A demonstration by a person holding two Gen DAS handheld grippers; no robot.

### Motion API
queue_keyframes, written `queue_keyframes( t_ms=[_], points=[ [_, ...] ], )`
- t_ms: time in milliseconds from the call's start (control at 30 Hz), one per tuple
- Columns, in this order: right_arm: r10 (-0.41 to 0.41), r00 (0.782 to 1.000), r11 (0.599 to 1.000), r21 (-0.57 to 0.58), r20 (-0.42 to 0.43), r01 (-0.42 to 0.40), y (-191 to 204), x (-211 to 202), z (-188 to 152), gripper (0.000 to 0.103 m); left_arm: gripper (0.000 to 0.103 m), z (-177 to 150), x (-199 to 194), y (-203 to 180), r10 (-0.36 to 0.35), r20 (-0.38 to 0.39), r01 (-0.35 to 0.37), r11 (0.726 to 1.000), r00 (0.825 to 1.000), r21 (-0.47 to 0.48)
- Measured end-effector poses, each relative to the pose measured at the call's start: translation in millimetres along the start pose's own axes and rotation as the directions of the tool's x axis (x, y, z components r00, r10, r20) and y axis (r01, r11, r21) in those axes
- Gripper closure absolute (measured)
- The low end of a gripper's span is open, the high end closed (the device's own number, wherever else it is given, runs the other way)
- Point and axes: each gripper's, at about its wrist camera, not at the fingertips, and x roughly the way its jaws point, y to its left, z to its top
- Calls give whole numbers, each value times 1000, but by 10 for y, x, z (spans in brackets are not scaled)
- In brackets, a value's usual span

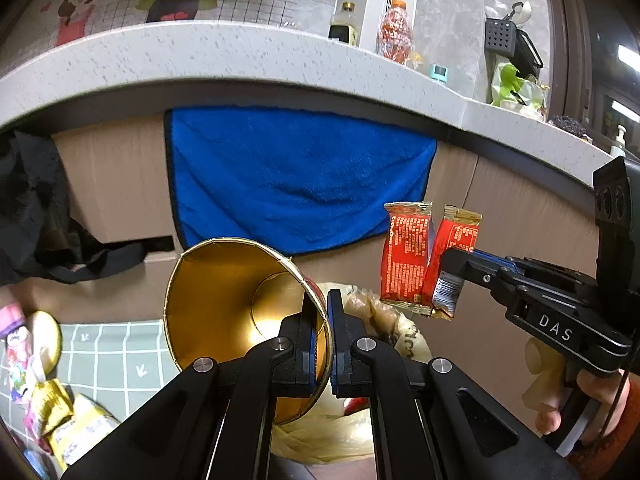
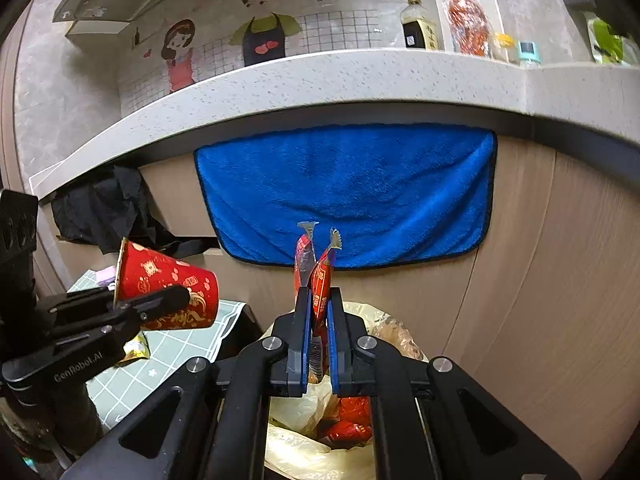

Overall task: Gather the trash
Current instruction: 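Carry cup and wrappers to the bin and release both inside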

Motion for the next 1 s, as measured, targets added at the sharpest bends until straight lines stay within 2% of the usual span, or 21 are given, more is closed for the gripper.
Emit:
queue_keyframes(
  t_ms=[233,300,333,367,400,433,467,533,667,767,867,1000],
  points=[
    [-4,1000,1000,26,-24,5,-118,134,-41,96,99,43,221,22,-33,-31,32,999,999,-32],
    [8,1000,999,52,-25,-6,-174,190,-59,93,95,69,332,79,-100,-39,97,993,994,-74],
    [11,1000,997,71,-27,-9,-211,220,-78,91,83,76,371,99,-135,-42,131,988,990,-85],
    [8,999,996,88,-35,-5,-253,258,-105,90,72,86,460,151,-200,-62,192,975,978,-110],
    [2,999,995,99,-45,2,-282,284,-124,88,51,90,517,199,-233,-84,220,965,969,-140],
    [-8,998,994,112,-61,14,-318,322,-159,83,45,92,546,230,-254,-93,237,958,963,-164],
    [-14,997,992,121,-77,23,-342,354,-199,81,45,84,573,307,-273,-102,248,947,957,-206],
    [-27,994,992,124,-103,39,-366,398,-263,73,45,74,573,375,-261,-108,232,946,959,-228],
    [-42,988,989,132,-151,63,-368,474,-367,72,45,14,521,509,-226,-146,186,952,963,-243],
    [-30,989,988,147,-146,52,-331,454,-387,72,45,-25,339,610,-170,-138,136,966,976,-222],
    [-24,990,991,130,-138,42,-199,399,-363,72,45,-60,35,772,-78,-122,54,982,989,-183],
    [-9,995,995,96,-96,18,70,310,-285,72,45,-92,-431,1080,19,-81,-34,982,997,-184]
  ],
)
